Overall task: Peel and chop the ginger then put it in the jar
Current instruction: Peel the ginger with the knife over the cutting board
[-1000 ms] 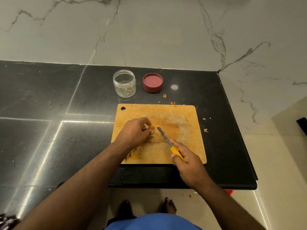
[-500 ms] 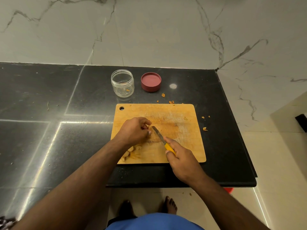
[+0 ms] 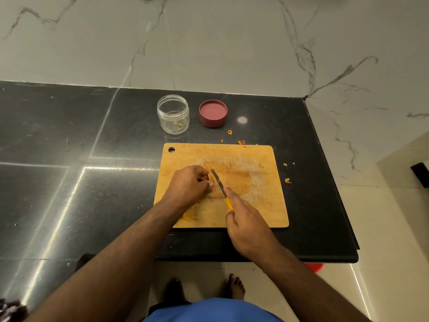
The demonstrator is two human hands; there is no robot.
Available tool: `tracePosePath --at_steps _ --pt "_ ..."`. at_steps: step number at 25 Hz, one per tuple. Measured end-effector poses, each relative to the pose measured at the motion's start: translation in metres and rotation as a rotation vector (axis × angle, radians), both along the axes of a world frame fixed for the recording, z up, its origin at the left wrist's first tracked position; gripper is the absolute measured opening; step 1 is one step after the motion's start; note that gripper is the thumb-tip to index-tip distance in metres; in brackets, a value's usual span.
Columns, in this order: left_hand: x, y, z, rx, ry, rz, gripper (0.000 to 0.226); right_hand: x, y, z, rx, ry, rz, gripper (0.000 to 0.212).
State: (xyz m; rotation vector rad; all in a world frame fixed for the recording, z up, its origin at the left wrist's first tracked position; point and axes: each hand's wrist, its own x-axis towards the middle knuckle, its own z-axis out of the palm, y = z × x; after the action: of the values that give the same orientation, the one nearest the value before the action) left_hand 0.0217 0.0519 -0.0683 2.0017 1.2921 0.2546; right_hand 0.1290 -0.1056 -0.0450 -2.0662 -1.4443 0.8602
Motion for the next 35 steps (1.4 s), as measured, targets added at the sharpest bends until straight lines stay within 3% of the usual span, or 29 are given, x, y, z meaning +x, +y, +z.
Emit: tracePosePath --at_steps 9,35 --pt "-0.001 -0.004 0.004 0.037 -0.009 -0.029 0.021 -0.014 0.007 -0.003 -0.023 -0.111 0.046 0.059" --pt "-0.003 -0.003 0.0 0.053 -0.02 -0.044 0.028 -0.001 0.018 0.001 -0.061 -0.142 0.112 0.056"
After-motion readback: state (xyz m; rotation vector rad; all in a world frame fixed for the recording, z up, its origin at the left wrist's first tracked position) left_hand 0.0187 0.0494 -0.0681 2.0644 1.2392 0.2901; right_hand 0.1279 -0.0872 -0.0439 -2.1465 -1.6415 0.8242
